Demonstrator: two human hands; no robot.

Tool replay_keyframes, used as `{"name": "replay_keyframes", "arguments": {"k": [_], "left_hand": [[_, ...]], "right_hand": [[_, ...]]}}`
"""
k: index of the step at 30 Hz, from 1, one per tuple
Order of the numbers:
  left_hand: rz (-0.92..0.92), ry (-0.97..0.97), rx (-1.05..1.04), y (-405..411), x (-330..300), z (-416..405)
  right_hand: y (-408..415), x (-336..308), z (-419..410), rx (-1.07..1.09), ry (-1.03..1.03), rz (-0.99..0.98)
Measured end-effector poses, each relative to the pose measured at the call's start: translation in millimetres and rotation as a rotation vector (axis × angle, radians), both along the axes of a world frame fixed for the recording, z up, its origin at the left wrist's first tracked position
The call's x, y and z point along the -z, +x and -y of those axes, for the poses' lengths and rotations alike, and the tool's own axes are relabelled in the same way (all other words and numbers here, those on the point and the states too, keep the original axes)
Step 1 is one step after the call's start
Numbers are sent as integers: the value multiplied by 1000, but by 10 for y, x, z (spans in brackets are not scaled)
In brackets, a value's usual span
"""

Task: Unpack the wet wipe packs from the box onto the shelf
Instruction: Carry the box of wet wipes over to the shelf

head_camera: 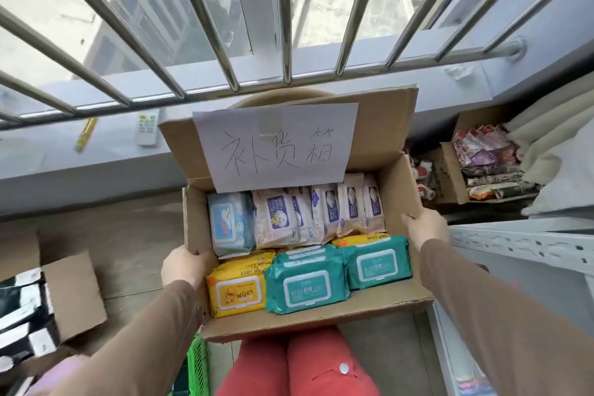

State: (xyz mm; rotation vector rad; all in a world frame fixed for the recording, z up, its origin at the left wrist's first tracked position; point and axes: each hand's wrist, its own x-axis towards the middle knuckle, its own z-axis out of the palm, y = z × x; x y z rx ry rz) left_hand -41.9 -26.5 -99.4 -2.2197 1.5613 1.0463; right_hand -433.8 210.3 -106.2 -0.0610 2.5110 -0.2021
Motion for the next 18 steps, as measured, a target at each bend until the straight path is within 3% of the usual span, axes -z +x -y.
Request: {"name": "replay_keyframes", "arguments": {"k": [4,11,18], "left_hand": [[46,-11,81,42,62,38],[-34,-21,172,57,-194,-52],[-77,-21,330,288,-399,-131]], "right_hand": [[19,-33,-15,-50,3,1],[101,-182,-164,-36,-62,10],[694,-327,-827,41,-29,-12]]}}
